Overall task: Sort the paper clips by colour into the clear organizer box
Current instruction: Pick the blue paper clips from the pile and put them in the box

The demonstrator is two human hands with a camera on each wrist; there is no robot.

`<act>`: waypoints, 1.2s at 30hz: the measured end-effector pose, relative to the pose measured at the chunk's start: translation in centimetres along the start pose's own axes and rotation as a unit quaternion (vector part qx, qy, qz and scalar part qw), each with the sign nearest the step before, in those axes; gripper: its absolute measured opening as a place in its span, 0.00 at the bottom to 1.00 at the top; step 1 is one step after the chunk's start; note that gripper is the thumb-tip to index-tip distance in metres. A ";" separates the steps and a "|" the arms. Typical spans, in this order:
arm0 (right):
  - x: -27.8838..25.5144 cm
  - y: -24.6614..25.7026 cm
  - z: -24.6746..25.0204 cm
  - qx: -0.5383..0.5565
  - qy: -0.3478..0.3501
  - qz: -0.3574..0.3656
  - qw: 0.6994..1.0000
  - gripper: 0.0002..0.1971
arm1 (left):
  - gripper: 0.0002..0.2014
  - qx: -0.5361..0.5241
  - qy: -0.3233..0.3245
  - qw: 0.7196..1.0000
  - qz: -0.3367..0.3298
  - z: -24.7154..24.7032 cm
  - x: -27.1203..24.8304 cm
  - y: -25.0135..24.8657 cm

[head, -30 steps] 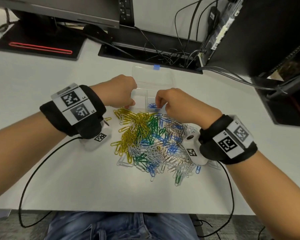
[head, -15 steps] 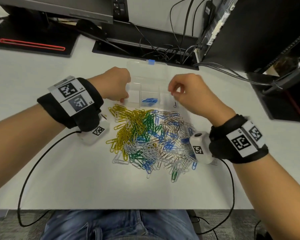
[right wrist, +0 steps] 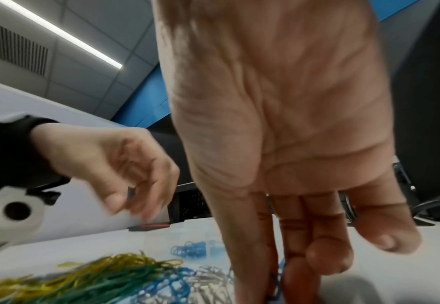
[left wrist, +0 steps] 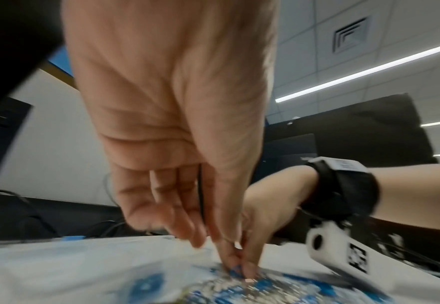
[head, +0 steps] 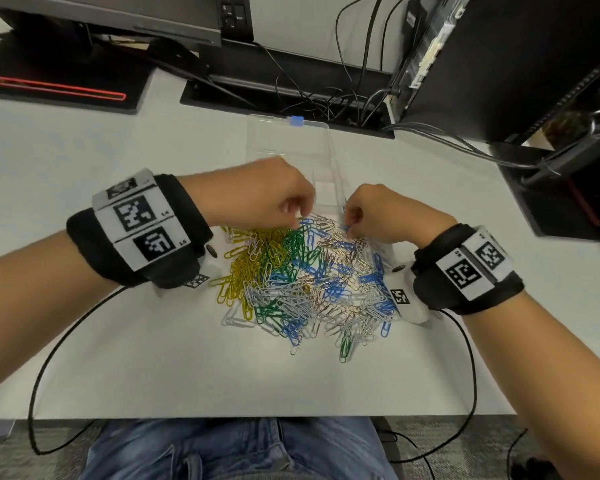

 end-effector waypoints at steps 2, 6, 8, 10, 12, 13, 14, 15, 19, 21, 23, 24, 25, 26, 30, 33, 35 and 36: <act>-0.4 -0.1 0.3 0.004 -0.008 -0.002 1.000 0.04 | 0.14 0.030 0.084 0.996 -0.030 -1.3 -0.1 -0.9; -1.0 -0.4 1.4 0.045 -0.095 0.012 0.994 0.03 | 0.18 0.069 0.160 0.984 -0.023 -2.9 -0.6 -0.9; -0.9 0.1 2.0 0.071 -0.148 0.034 0.986 0.02 | 0.16 0.066 0.140 0.988 -0.011 -2.9 -0.8 -0.6; -0.4 1.2 2.4 0.093 -0.183 0.064 0.977 0.02 | 0.15 0.072 0.108 0.991 0.014 -2.6 -0.9 -0.4; 0.5 2.5 2.6 0.097 -0.198 0.094 0.971 0.02 | 0.15 0.079 0.081 0.993 0.037 -2.4 -0.7 -0.2; 1.0 3.1 2.7 0.096 -0.197 0.108 0.970 0.03 | 0.16 0.082 0.071 0.993 0.044 -2.2 -0.7 -0.2; 1.4 3.6 2.7 0.088 -0.189 0.117 0.971 0.05 | 0.16 0.080 0.063 0.994 0.044 -2.1 -0.7 -0.2; 1.7 3.9 2.8 0.074 -0.178 0.119 0.974 0.08 | 0.15 0.071 0.058 0.995 0.038 -2.0 -0.7 -0.3; 1.2 2.8 3.0 0.028 -0.140 0.057 0.988 0.16 | 0.14 0.034 0.073 0.997 -0.007 -2.5 -1.1 -1.1; -0.3 1.8 2.7 0.005 -0.090 0.009 0.996 0.17 | 0.13 0.038 0.086 0.995 -0.020 -3.2 -1.1 -1.6; -2.1 1.1 2.1 0.011 -0.059 -0.011 0.998 0.16 | 0.12 0.055 0.094 0.994 -0.024 -3.7 -0.8 -1.9; -3.1 1.0 1.8 0.023 -0.053 -0.008 0.998 0.15 | 0.11 0.063 0.096 0.993 -0.023 -4.0 -0.6 -2.0; -4.0 1.1 1.3 0.037 -0.046 -0.001 0.998 0.14 | 0.10 0.071 0.099 0.992 -0.023 -4.1 -0.4 -2.0; -4.8 1.2 0.7 0.051 -0.038 0.006 0.998 0.14 | 0.09 0.079 0.102 0.991 -0.023 -4.3 -0.2 -2.0; -7.3 1.2 -1.4 0.075 -0.014 0.015 0.997 0.12 | 0.02 0.092 0.108 0.990 -0.022 -4.7 0.2 -2.1; -7.5 1.0 -2.0 0.066 -0.016 0.015 0.998 0.13 | 0.03 0.070 0.116 0.991 -0.005 -4.6 0.3 -2.1; -7.2 1.5 -2.1 0.049 -0.018 0.035 0.998 0.14 | 0.05 0.064 0.116 0.991 0.000 -4.5 0.3 -2.1; -7.1 1.9 -2.1 0.043 -0.016 0.048 0.998 0.14 | 0.05 0.061 0.113 0.992 0.002 -4.5 0.3 -2.0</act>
Point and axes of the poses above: each hand's wrist, its own x-axis towards the middle knuckle, its own z-axis out of the back of the hand, y = z × x, the point moved 2 cm from there along x, towards the middle knuckle, and after that the axes turned 7 degrees about z, right-handed, at the moved point
